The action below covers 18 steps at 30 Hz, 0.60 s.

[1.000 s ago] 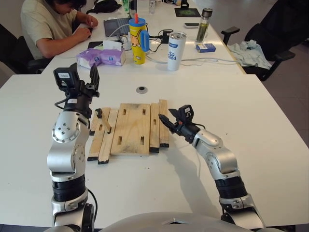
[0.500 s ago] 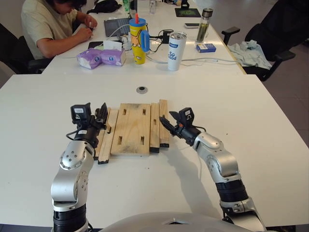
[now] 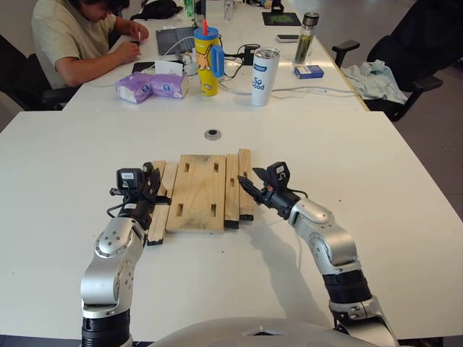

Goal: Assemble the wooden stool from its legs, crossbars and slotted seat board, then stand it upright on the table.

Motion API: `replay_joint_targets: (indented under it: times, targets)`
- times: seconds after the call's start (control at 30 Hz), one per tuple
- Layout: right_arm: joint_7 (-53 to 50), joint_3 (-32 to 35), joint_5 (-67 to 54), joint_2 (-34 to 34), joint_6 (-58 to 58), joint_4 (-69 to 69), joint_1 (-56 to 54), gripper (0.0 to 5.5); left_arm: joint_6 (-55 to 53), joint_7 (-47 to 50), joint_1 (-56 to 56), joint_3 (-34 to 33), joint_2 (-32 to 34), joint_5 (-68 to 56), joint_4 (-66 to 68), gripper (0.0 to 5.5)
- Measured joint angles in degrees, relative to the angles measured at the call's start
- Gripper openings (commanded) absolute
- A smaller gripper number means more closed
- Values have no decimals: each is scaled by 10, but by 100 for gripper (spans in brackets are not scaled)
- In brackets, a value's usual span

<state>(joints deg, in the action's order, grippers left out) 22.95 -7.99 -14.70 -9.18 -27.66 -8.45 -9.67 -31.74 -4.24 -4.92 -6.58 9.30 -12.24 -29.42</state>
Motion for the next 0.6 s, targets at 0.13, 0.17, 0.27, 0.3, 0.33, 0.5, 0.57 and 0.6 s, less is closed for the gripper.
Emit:
replay_joint_targets:
  times: [0.13, 0.17, 0.27, 0.3, 0.33, 0.5, 0.57, 0.6]
  targets:
    - [-4, -3, 3, -1, -6, 0, 0, 282, 0, -2, 8, -4, 0, -2, 2, 42]
    - [-6, -8, 9, -1, -5, 0, 0, 282, 0, -2, 15, -7, 0, -7, 2, 42]
    - [-17, -13, 19, 4, 2, 0, 0, 282, -5, -1, 53, -20, 0, -20, 3, 42]
    - [-23, -10, 20, 10, 6, 1, 0, 300, -7, -1, 74, -28, 0, -30, 3, 42]
    - [-27, -9, 22, 13, 14, 2, 0, 310, -10, -1, 91, -33, 1, -35, 3, 42]
    - [3, 32, -25, 22, 43, 15, -6, 392, -42, -14, 198, -72, 17, -98, 21, 42]
    - [34, 58, -74, 22, 42, 15, -12, 429, -53, -28, 231, -85, 18, -134, 32, 42]
    - [44, 72, -93, 22, 41, 16, -17, 444, -54, -37, 240, -87, 18, -150, 38, 42]
